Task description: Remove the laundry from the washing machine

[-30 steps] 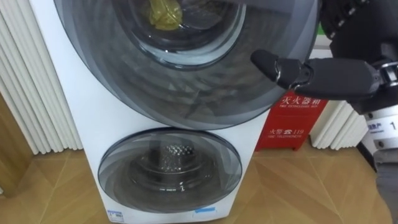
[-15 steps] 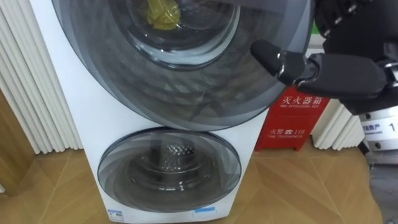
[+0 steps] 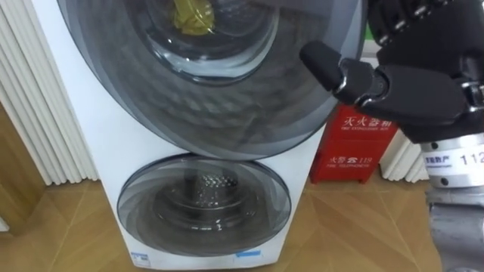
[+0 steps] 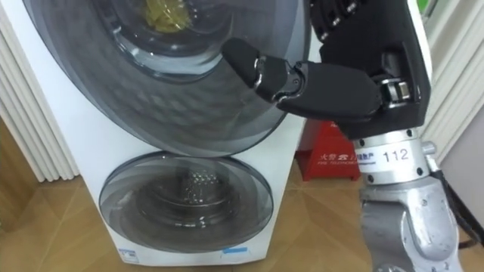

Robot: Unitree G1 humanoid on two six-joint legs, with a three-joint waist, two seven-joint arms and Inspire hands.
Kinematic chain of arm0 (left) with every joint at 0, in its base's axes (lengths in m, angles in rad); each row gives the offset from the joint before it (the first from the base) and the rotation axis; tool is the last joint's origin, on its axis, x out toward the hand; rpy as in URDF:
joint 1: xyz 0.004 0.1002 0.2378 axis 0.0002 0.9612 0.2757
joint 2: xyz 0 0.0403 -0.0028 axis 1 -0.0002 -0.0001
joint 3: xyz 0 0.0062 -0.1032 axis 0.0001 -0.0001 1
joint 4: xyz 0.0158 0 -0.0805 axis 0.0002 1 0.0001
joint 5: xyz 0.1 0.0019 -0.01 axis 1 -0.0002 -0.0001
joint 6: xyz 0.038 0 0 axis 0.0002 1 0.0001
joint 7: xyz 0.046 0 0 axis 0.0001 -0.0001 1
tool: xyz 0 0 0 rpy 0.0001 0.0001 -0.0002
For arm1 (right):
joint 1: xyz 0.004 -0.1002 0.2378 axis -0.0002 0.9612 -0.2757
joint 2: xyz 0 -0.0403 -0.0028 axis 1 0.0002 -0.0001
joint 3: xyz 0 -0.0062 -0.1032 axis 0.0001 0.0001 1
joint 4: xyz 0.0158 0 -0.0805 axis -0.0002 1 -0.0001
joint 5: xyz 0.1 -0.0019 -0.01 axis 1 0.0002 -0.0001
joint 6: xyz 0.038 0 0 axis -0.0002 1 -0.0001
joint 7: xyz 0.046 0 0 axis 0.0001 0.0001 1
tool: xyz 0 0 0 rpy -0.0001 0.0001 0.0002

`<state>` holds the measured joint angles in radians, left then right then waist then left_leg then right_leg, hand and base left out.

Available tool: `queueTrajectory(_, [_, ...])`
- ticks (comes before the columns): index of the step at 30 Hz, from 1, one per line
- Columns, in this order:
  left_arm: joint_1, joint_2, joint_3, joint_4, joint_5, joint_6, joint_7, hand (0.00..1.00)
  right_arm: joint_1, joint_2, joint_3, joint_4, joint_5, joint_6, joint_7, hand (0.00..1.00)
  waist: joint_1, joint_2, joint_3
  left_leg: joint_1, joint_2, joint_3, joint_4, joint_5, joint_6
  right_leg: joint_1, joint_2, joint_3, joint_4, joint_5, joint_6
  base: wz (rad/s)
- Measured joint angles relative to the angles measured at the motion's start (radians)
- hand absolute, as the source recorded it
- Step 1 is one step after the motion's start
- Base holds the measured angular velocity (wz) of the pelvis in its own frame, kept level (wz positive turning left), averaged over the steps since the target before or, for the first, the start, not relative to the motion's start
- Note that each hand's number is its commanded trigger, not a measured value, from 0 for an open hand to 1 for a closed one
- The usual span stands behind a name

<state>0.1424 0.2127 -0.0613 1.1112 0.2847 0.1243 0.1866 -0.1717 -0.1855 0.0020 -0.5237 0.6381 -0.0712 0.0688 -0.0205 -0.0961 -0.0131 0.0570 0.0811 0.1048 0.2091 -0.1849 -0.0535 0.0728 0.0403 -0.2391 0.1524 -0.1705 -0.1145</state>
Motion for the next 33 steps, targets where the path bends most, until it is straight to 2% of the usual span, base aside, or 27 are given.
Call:
queueTrajectory(3, [-0.003, -0.002, -0.004, 0.000, 0.001, 0.000, 0.001, 0.00, 0.000, 0.016, 0.021, 0.000, 0.038, -0.033, 0.019, 0.00, 0.006, 0.000, -0.0001, -0.005, 0.007, -0.002, 0.009, 0.001, -0.002, 0.003, 0.006, -0.015, 0.001, -0.002, -0.009, 0.11])
queueTrajectory(5, [-0.003, -0.002, -0.004, 0.000, 0.001, -0.001, 0.002, 0.00, 0.000, 0.019, 0.044, 0.002, 0.073, -0.052, 0.041, 0.00, 0.026, 0.000, 0.0001, -0.008, 0.014, -0.002, 0.017, 0.001, -0.004, 0.003, 0.012, -0.012, 0.000, -0.001, -0.017, -0.05])
queueTrajectory(11, [0.002, -0.002, -0.005, -0.005, 0.002, -0.001, 0.000, 0.00, 0.000, 0.022, 0.107, 0.004, 0.147, -0.074, 0.129, 0.00, 0.039, -0.001, 0.0003, -0.011, 0.024, 0.002, 0.030, 0.012, -0.021, 0.011, 0.015, -0.045, 0.002, -0.012, -0.036, 0.15])
queueTrajectory(15, [0.008, -0.001, -0.020, -0.003, 0.003, -0.002, 0.000, 0.00, 0.000, 0.022, 0.188, 0.012, 0.182, -0.085, 0.230, 0.00, 0.072, -0.003, 0.0044, -0.008, 0.032, 0.006, 0.030, 0.024, -0.040, 0.016, 0.021, -0.068, 0.003, -0.018, -0.051, 0.16])
queueTrajectory(16, [0.008, -0.002, -0.021, -0.005, 0.002, -0.002, -0.001, 0.00, -0.003, 0.025, 0.206, 0.024, 0.203, -0.089, 0.258, 0.00, 0.094, -0.003, 0.0050, -0.010, 0.032, 0.008, 0.031, 0.025, -0.042, 0.013, 0.023, -0.069, 0.005, -0.022, -0.050, 0.07])
queueTrajectory(19, [0.005, -0.002, -0.021, -0.010, 0.000, -0.004, -0.001, 0.00, -0.018, 0.026, 0.271, 0.044, 0.244, -0.089, 0.335, 0.00, 0.139, -0.011, 0.0069, -0.013, 0.031, 0.046, 0.041, 0.027, -0.043, 0.014, 0.024, -0.080, 0.004, -0.029, -0.052, 0.13])
queueTrajectory(21, [0.004, -0.004, -0.023, -0.010, -0.007, -0.014, -0.001, 0.00, -0.023, 0.026, 0.312, 0.054, 0.255, -0.075, 0.380, 0.00, 0.148, -0.013, 0.0069, -0.021, 0.032, 0.048, 0.050, 0.027, -0.043, 0.017, 0.024, -0.094, 0.004, -0.028, -0.061, 0.28])
queueTrajectory(23, [0.001, -0.005, -0.034, -0.010, -0.019, -0.024, -0.001, 0.00, -0.023, 0.022, 0.368, 0.088, 0.259, -0.023, 0.435, 0.00, 0.160, -0.013, 0.0075, -0.031, 0.032, 0.048, 0.051, 0.027, -0.043, 0.017, 0.024, -0.115, 0.001, -0.028, -0.064, 0.29])
queueTrajectory(26, [-0.003, -0.005, -0.040, -0.010, -0.020, -0.024, -0.001, 0.00, -0.026, 0.022, 0.393, 0.118, 0.253, 0.027, 0.460, 0.00, 0.166, -0.014, 0.0081, -0.039, 0.031, 0.046, 0.050, 0.027, -0.043, 0.017, 0.021, -0.134, -0.001, -0.030, -0.064, 0.23])
queueTrajectory(27, [-0.005, -0.005, -0.040, -0.010, -0.022, -0.024, -0.001, 0.00, -0.026, 0.017, 0.409, 0.136, 0.249, 0.054, 0.465, 0.00, 0.168, -0.014, 0.0085, -0.047, 0.030, 0.044, 0.050, 0.027, -0.043, 0.016, 0.020, -0.142, -0.001, -0.030, -0.063, 0.18])
queueTrajectory(29, [-0.017, -0.007, -0.040, -0.009, -0.045, -0.024, -0.001, 0.00, -0.026, -0.003, 0.438, 0.154, 0.230, 0.097, 0.468, 0.00, 0.177, -0.013, 0.0129, -0.056, 0.027, 0.031, 0.049, 0.027, -0.044, 0.014, 0.018, -0.151, 0.000, -0.031, -0.063, 0.13])
queueTrajectory(31, [-0.022, -0.008, -0.040, -0.009, -0.043, -0.024, -0.001, 0.00, -0.025, -0.008, 0.450, 0.154, 0.216, 0.117, 0.473, 0.00, 0.190, -0.012, 0.0148, -0.063, 0.025, 0.030, 0.049, 0.027, -0.044, 0.012, 0.015, -0.156, -0.001, -0.031, -0.061, 0.07])
queueTrajectory(33, [-0.026, -0.008, -0.040, -0.009, -0.041, -0.025, 0.000, 0.00, -0.025, -0.008, 0.452, 0.154, 0.215, 0.118, 0.481, 0.00, 0.198, -0.012, 0.0148, -0.067, 0.021, 0.028, 0.049, 0.027, -0.044, 0.012, 0.012, -0.166, -0.002, -0.034, -0.056, 0.17])
